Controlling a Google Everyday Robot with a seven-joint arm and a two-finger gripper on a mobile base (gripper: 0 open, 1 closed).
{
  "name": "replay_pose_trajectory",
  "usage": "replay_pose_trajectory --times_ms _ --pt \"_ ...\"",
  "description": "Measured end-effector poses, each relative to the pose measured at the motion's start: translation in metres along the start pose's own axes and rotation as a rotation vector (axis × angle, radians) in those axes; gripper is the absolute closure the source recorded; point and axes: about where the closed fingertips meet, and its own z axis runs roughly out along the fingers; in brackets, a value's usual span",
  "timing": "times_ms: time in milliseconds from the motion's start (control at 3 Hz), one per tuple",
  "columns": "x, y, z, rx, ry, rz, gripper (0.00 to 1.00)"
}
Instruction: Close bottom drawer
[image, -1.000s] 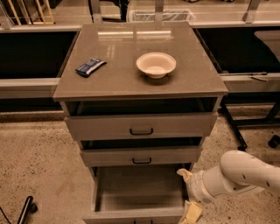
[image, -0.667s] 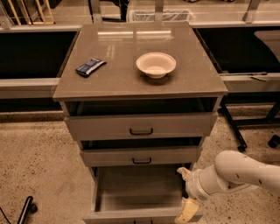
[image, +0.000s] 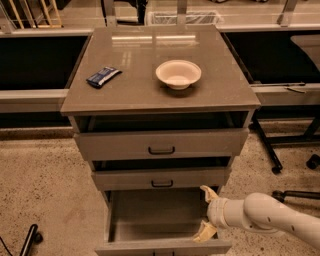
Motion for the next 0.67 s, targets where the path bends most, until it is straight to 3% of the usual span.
replay_pose_trajectory --times_ms 333,667 --pt "0.016 -0.036 -0.001 0.112 -0.139 -0.077 0.0" --pt "0.032 -0.047 0.009 0.125 -0.184 -0.101 0.0"
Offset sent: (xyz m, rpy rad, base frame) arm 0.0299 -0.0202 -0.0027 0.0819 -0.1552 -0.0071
